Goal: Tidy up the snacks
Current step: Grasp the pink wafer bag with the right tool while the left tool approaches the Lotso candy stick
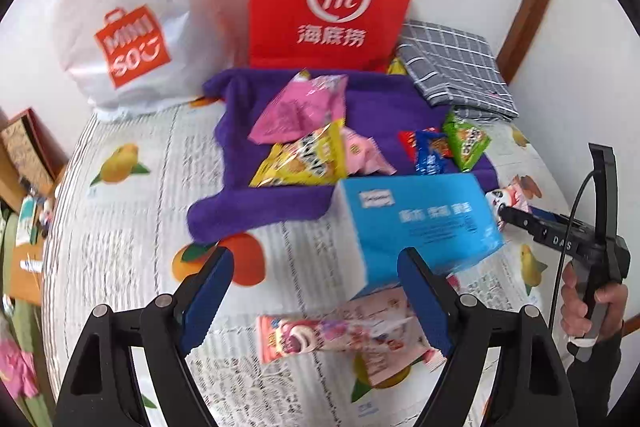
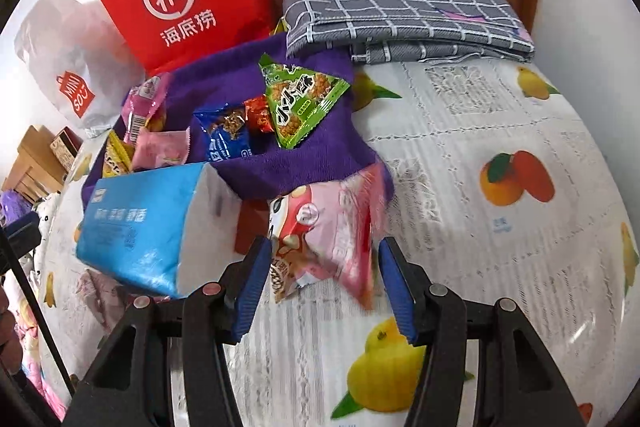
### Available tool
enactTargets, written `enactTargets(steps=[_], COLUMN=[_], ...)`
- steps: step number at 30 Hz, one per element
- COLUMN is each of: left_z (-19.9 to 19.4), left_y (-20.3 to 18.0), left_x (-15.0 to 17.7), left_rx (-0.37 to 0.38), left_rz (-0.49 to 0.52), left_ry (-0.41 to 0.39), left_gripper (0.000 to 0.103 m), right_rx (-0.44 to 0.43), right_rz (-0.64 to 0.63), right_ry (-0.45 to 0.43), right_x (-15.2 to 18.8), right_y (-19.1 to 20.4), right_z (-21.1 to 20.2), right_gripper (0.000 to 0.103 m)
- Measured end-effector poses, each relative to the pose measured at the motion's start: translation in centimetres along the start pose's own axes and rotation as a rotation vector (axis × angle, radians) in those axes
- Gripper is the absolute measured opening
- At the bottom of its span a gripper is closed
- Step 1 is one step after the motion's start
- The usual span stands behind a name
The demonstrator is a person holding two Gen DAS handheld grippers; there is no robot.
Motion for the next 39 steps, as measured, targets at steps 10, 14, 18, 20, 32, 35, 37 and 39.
enactTargets(steps=[10, 14, 18, 20, 32, 35, 37, 39], left_z=[1.3, 1.4, 1.7, 1.8, 5.3, 5.7, 5.7, 5.5], left_y=[1.1, 1.2, 1.2, 1.2, -0.1, -1.5, -2.1, -2.4], left_x=[1.4, 2.2, 3.2, 3.7, 5.1, 5.1, 5.1, 5.1], left_rx=[-0.005, -0.006, 0.014, 0.013, 0.130, 0.136, 0.146, 0.152], left_rz=[-0.023, -0.022, -0.024, -0.019, -0.077, -0.036, -0.020, -0.010], left_ry=[0.033, 0.043, 0.054, 0.059, 0.155, 0.152, 0.148, 0.145], left_gripper=[0.083, 0.083, 0.083, 0.083, 0.081, 0.080, 0.073, 0.062], right_rx=[0.042, 0.032, 0.024, 0.023, 0.016, 0.034, 0.042, 0.047], right_rz=[-0.064, -0.079, -0.073, -0.073, -0.046, -0.059, -0.061, -0.061], right_ry=[0.016, -0.005, -0.024, -0.039, -0.060, -0.048, -0.042, -0.040], right_x=[-0.8, -0.4, 0.4, 0.7, 2.3, 2.8, 3.1, 3.3], right_y=[1.2, 1.4, 1.4, 1.4, 1.0, 0.8, 0.7, 0.6], right_z=[3.0, 2.2, 0.6, -0.3, -3.1, -3.0, -3.0, -3.1], right_gripper=[0.063, 0.057, 0.057, 0.057, 0.057, 0.057, 0.057, 0.057])
Point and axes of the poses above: each gripper's, at about its wrist camera, not at the fingertips, and z roughly the way its jaws point, y to its left, x to its underside, the point moved 3 cm from there along z, roughly the way its jaws point, and after that the axes turned 6 degrees about z, right-handed, at the moved point
